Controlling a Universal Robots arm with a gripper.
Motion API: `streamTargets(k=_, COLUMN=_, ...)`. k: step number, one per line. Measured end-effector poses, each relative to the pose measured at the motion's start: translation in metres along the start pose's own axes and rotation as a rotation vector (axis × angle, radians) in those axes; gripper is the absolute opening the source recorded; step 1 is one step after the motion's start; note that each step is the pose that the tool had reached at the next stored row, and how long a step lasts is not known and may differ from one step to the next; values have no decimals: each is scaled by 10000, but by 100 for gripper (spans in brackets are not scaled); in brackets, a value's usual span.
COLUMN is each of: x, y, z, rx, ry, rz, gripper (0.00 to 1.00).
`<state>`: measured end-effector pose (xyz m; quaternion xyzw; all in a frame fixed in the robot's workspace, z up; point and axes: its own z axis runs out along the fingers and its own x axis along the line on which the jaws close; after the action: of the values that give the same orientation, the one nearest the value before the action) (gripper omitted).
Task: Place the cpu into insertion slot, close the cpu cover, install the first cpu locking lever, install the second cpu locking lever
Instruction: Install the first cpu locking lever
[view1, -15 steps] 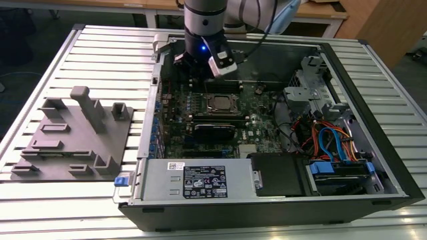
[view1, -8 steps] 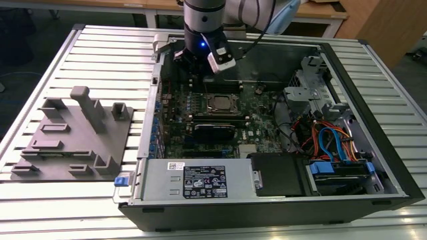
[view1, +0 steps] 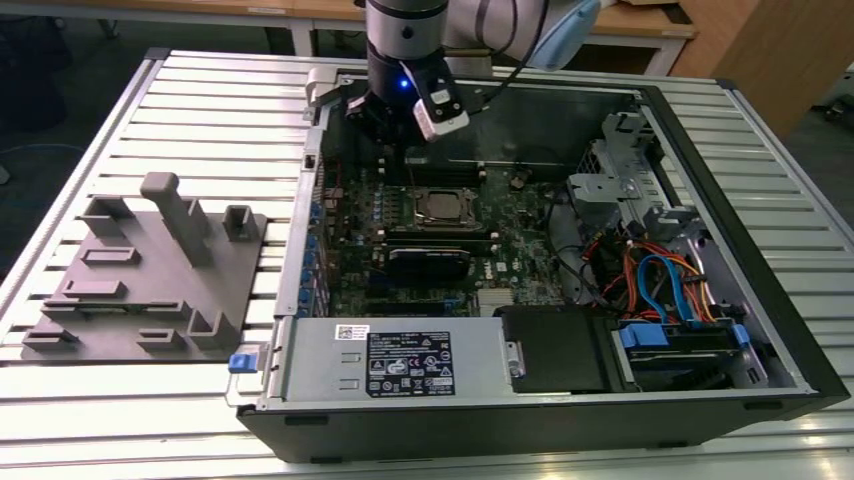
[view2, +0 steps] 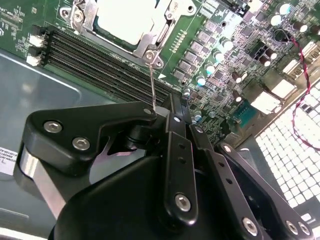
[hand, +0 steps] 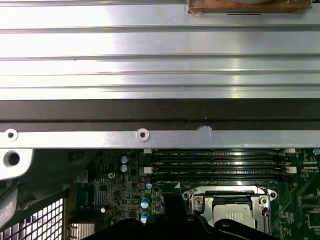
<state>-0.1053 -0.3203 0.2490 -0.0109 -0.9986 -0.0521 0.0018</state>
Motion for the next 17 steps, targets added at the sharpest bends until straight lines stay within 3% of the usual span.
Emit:
streamTargets(k=7, x=-12, y=7, z=1, rx=0, ry=-1, rz=2, gripper=10)
streamTargets(k=17, x=-131, y=12, z=1, rx=0, ry=-2, rz=6, gripper=10)
